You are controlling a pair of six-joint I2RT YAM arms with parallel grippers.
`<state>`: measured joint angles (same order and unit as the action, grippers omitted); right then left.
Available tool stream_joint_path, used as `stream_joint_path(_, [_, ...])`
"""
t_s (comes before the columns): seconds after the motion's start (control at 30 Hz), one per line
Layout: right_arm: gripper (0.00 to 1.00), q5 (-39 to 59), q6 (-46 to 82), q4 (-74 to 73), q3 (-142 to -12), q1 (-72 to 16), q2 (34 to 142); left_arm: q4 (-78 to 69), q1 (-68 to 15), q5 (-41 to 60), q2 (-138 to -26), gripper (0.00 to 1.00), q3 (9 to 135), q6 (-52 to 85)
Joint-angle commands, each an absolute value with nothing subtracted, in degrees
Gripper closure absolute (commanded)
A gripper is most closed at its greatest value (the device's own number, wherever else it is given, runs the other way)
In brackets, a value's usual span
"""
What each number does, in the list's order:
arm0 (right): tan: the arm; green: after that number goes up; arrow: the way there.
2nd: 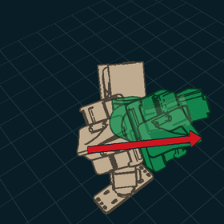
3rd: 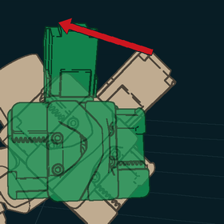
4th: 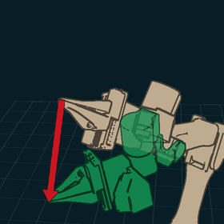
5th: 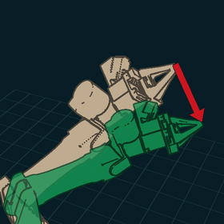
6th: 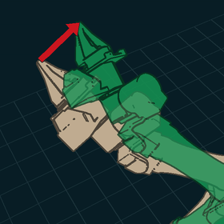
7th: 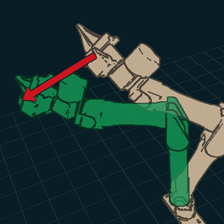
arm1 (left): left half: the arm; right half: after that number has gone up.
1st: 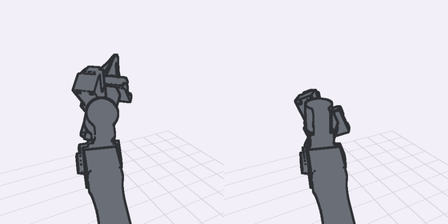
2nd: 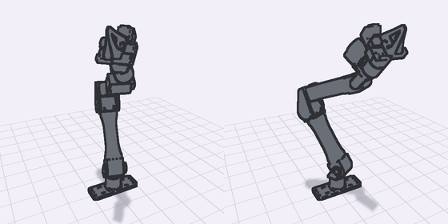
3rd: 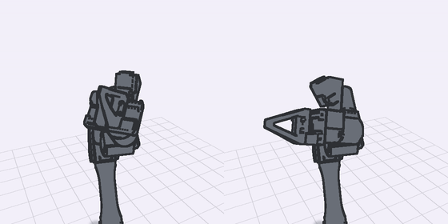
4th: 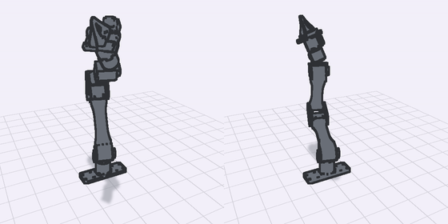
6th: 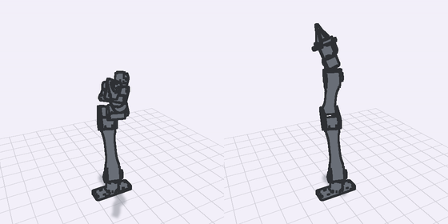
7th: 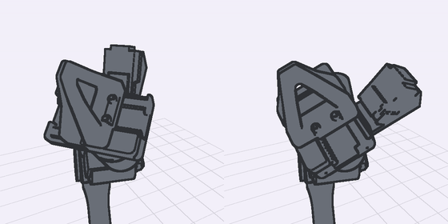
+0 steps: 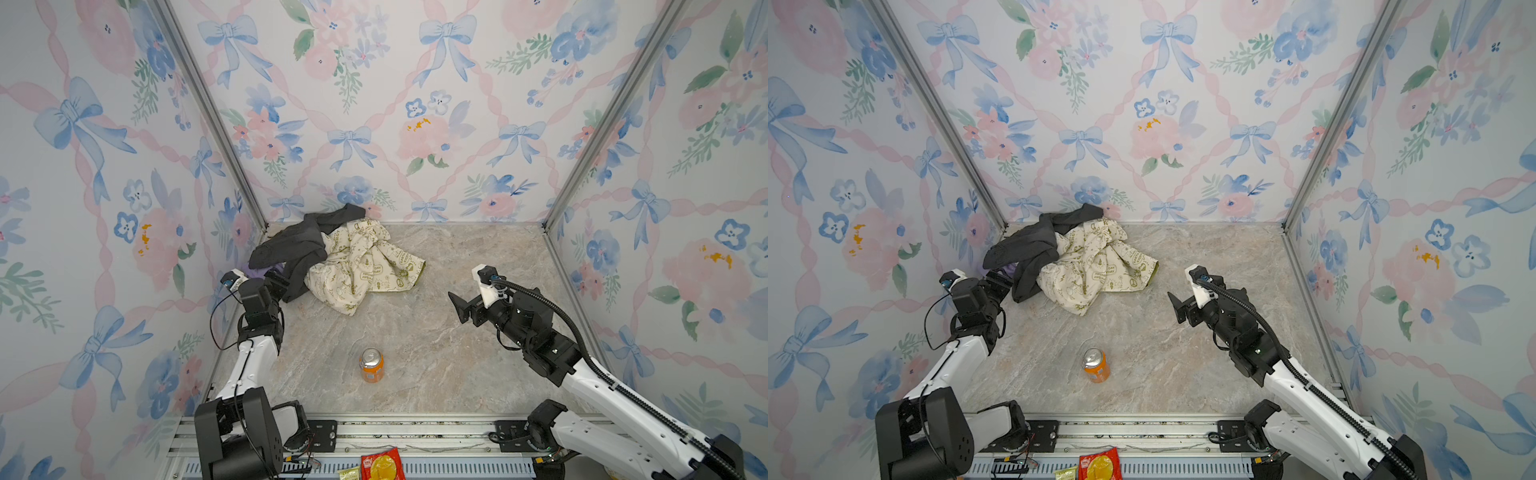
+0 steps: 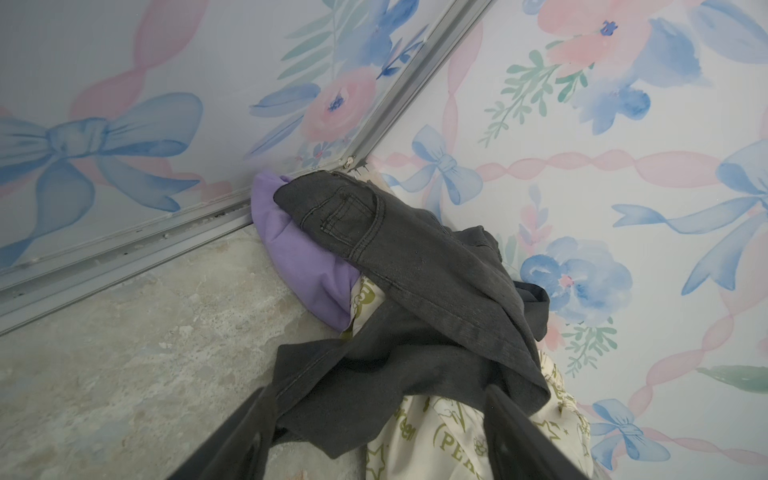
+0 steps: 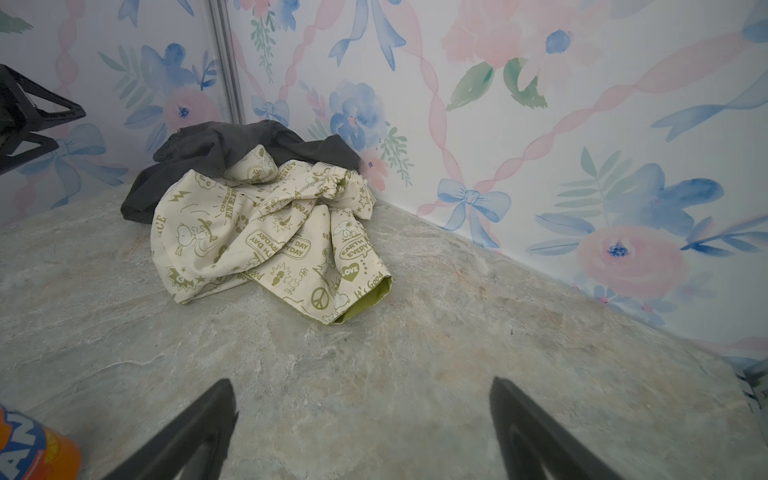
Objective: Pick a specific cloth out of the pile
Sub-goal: 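Grasp the lavender shirt edge with the left gripper beside the grey jeans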
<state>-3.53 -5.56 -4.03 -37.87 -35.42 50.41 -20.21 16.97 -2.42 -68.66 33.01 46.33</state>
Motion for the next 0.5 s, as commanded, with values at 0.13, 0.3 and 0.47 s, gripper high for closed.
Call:
stream_joint_path(0.13, [0.03,-0.16,-4.99,-4.13,-39.77,-36.04,49.31,-21.64,20.83,5.57,-79.04,0.34,41.71,49.74])
stream_joint_path(0.3, [0.03,1.31,-5.36,-4.69,-39.03,-35.99,48.92,-20.74,22.72,8.62,-87.19,0.36,46.33,49.03])
stream_joint_path(0.47, [0.03,2.81,-5.98,-4.83,-39.19,-35.95,49.99,-19.28,23.20,10.40,-93.97,0.43,50.01,49.38])
